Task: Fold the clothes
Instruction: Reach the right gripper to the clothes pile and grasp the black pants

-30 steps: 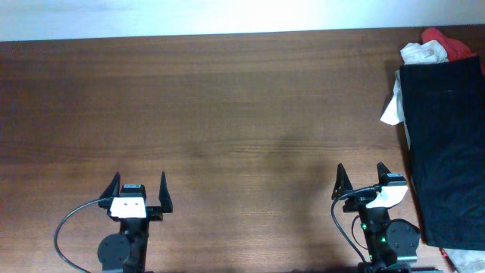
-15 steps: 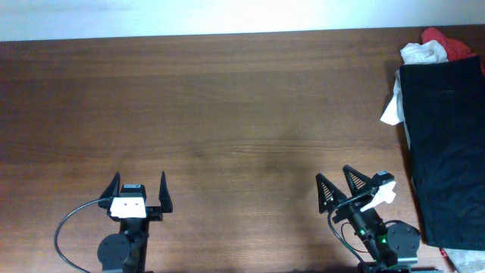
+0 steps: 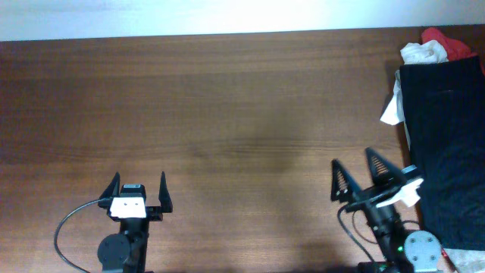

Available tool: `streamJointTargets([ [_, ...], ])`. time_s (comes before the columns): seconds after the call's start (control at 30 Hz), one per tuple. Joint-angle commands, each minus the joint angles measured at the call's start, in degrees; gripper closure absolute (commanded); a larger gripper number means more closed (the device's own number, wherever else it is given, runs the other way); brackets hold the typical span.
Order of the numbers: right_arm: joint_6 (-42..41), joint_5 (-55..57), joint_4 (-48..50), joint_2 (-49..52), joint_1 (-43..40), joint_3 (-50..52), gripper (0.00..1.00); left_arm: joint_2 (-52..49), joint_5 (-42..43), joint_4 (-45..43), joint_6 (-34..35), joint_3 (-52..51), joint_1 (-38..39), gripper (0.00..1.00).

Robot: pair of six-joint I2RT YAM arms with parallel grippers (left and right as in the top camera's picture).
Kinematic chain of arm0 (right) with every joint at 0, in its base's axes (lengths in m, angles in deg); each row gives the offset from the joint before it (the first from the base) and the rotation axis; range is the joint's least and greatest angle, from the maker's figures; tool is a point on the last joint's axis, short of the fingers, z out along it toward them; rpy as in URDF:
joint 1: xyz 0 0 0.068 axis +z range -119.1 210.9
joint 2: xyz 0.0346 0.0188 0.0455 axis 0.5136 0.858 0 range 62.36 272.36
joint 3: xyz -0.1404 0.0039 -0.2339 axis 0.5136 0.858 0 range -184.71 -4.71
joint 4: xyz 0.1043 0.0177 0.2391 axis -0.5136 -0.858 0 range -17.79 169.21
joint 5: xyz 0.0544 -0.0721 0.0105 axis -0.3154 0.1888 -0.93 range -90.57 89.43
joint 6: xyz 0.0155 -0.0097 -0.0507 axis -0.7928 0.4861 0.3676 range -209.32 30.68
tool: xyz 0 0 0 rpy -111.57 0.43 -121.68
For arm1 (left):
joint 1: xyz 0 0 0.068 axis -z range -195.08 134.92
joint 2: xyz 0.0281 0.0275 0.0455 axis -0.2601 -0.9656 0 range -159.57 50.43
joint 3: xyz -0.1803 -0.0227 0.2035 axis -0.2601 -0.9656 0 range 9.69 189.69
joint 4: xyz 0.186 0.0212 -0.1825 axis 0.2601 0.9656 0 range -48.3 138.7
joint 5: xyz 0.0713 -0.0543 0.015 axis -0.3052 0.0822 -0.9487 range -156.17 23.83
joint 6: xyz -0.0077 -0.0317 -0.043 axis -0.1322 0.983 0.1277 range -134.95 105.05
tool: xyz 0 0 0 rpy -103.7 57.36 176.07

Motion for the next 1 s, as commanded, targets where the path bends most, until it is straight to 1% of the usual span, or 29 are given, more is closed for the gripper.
streamJointTargets([
  [0.0,8.3,10.3,-0.9,14.8,0.3,-13.1,0.01,0.3,-0.4,0.1,-0.7,-0.3,-0.3,0.01],
  [0.07,10.3,12.8,-4.5,26.6,0.3,-22.3,0.01,0.3,-0.4,0.1,-0.7,-0.3,-0.3,0.01],
  [0.13,13.2,15.0,-10.2,38.5,0.2,-32.4,0.01,0.3,-0.4,0.1,-0.7,-0.3,-0.3,0.01],
  [0.17,14.5,16.1,-12.7,42.8,-0.1,-36.4,0.01,0.3,-0.4,0.1,-0.7,-0.3,-0.3,0.01],
  [0.27,18.9,20.1,-24.3,58.9,-2.3,-52.0,0.01,0.3,-0.4,0.1,-0.7,-0.3,-0.3,0.01],
  [0.33,19.1,22.2,-30.6,67.3,-4.0,-60.4,0.01,0.3,-0.4,0.1,-0.7,-0.3,-0.3,0.01],
  [0.4,19.2,23.7,-34.6,75.2,-6.1,-67.5,0.01,0.3,-0.4,0.1,-0.7,-0.3,-0.3,0.01],
  [0.5,23.0,24.3,-33.9,81.9,-8.7,-70.9,0.01,0.3,-0.4,0.1,-0.7,-0.3,-0.3,0.01],
  [0.6,25.3,31.7,-30.7,90.1,-12.0,-72.3,0.01,0.3,-0.4,0.1,-0.7,-0.3,-0.3,0.01],
  [0.7,27.0,33.6,-29.7,98.2,-14.0,-74.6,0.01,0.3,-0.4,0.1,-0.7,-0.3,-0.3,0.01],
  [0.77,28.9,34.1,-28.3,101.8,-14.3,-75.4,0.01,0.3,-0.4,0.1,-0.7,-0.3,-0.3,0.01],
  [0.8,30.5,36.3,-27.1,104.3,-14.4,-76.0,0.01,0.3,-0.4,0.1,-0.7,-0.3,-0.3,0.01],
  [0.83,30.8,41.2,-25.8,107.4,-14.3,-76.9,0.01,0.3,-0.4,0.1,-0.7,-0.3,-0.3,0.01],
  [0.87,30.9,42.8,-25.1,108.8,-14.3,-77.4,0.00,0.3,-0.4,0.1,-0.7,-0.3,-0.3,0.01],
  [0.97,32.7,43.3,-23.0,112.7,-14.3,-78.6,0.00,0.3,-0.4,0.1,-0.7,-0.3,-0.3,0.01],
])
